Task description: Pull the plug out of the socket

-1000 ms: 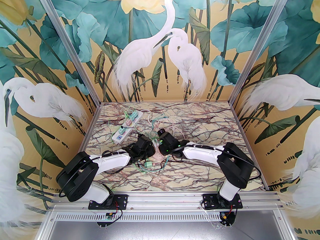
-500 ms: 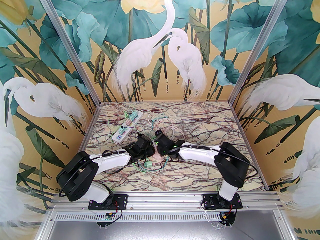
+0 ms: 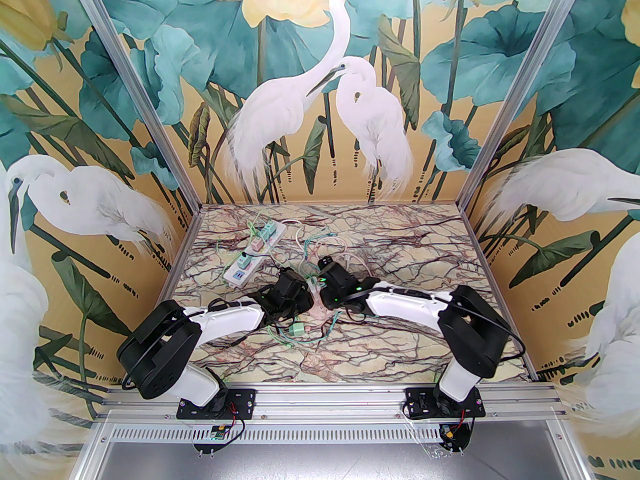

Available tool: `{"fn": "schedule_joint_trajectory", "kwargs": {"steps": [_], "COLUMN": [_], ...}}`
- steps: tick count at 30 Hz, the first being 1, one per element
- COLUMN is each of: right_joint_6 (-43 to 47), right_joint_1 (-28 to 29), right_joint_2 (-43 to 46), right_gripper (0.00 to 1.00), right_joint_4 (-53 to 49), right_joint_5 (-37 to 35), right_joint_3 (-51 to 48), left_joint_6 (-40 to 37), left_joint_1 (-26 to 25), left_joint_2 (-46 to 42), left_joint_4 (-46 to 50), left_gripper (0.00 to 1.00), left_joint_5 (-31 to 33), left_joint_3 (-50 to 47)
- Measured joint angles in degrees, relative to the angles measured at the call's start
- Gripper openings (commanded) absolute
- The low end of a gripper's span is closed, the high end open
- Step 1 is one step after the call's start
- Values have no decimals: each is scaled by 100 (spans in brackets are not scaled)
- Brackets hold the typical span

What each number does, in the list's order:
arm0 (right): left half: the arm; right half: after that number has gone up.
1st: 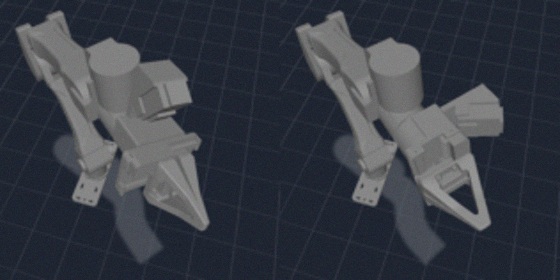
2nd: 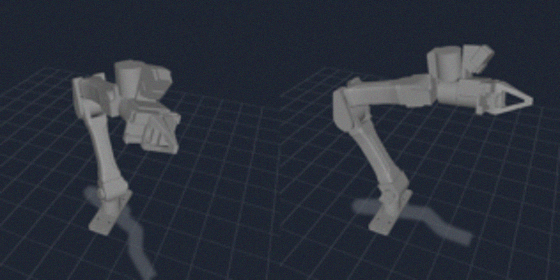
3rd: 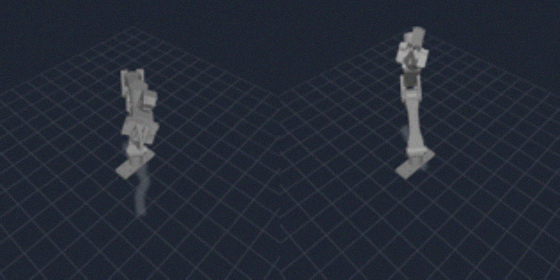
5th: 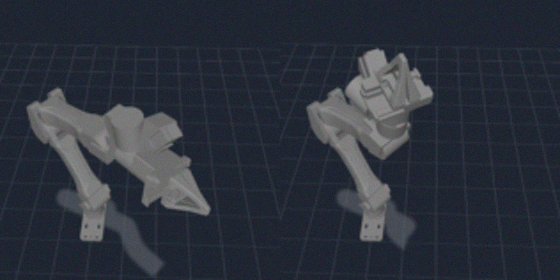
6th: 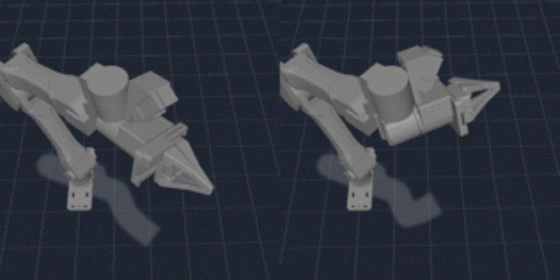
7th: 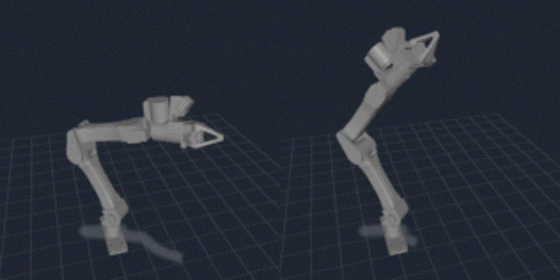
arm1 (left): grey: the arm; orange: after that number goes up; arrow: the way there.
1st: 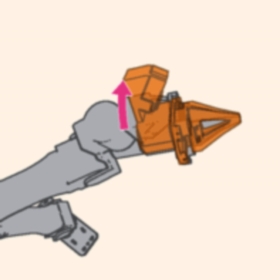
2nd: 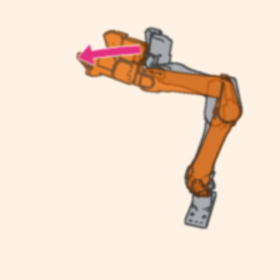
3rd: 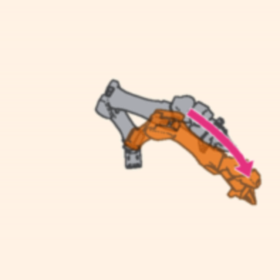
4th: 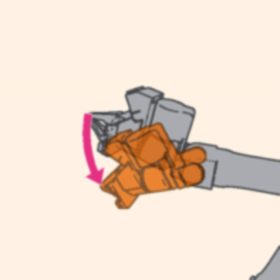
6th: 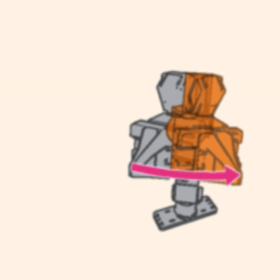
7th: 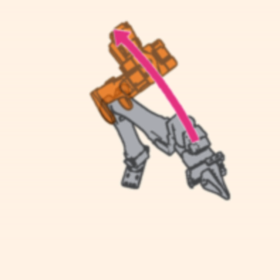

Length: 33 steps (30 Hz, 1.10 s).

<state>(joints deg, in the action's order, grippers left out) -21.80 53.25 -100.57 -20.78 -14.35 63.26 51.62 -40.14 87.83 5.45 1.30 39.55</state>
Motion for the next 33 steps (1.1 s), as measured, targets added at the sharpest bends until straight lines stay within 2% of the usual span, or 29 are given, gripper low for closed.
{"fn": "schedule_joint_trajectory", "kwargs": {"steps": [3, 12, 14, 20, 24, 28, 33], "right_joint_6": [81, 85, 63, -155, -205, -201, -140], "right_joint_1": [227, 306, 179, -529, -647, -540, -7], "right_joint_2": [-267, -280, -190, 341, 391, 365, -52], "right_gripper": [26, 26, 26, 27, 26, 26, 26], "right_joint_4": [-269, -278, -149, 278, 297, 221, -396], "right_joint_5": [-531, -697, -474, 887, 1123, 944, -101], "right_joint_3": [310, 332, 199, -365, -420, -374, 208], "left_joint_6": [-24, -35, -39, -37, -37, -39, -42], "left_joint_1": [15, 74, 63, -17, -39, -37, -37], "left_joint_2": [0, 2, 9, 79, 107, 111, 116], "left_joint_4": [52, 79, 76, -70, -118, -118, -57], "left_gripper": [24, 24, 24, 24, 23, 23, 23], "left_joint_5": [-4, -44, -22, -44, -63, -63, -35], "left_joint_3": [2, 0, 2, 59, 63, 63, 68]}}
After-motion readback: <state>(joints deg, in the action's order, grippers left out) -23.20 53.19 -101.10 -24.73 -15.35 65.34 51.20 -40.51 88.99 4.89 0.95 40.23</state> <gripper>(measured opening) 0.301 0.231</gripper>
